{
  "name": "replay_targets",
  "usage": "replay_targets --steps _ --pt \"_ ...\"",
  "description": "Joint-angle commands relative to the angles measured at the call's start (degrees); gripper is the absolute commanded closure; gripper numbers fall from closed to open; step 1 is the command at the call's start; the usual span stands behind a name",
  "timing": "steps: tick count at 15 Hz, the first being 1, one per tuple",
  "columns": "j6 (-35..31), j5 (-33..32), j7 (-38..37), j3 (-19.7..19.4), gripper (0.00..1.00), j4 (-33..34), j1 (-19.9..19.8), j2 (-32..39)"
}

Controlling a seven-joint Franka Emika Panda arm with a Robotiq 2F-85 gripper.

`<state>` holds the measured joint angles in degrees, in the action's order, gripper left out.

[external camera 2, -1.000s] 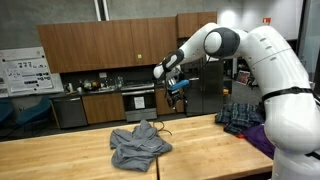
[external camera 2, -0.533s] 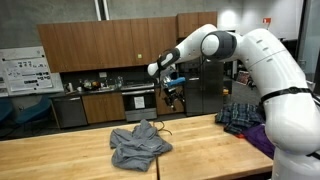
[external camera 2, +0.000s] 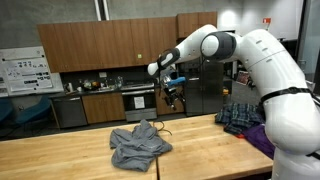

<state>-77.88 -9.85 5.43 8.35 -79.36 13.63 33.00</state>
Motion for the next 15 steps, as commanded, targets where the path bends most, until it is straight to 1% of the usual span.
replay_targets --steps 1,4,6,7,9,12,15 --pt "0.2 0.0 0.0 0.0 0.0 0.3 0.1 0.1" --pt "0.3 0.0 0.0 0.0 0.0 0.3 0.1 0.1" --pt "-1.5 0.0 0.9 0.4 0.0 -0.4 0.1 0.0" --pt "-3.1 -0.1 2.5 0.9 0.0 -1.1 0.1 -0.3" --pt "-7.8 -0.9 8.3 2.2 0.0 -3.5 -0.1 -1.4" --pt "-14.0 -2.7 14.4 3.2 0.0 -6.1 0.2 -1.7" --pt "-18.6 -6.7 19.5 3.7 0.0 -8.9 1.0 -1.7"
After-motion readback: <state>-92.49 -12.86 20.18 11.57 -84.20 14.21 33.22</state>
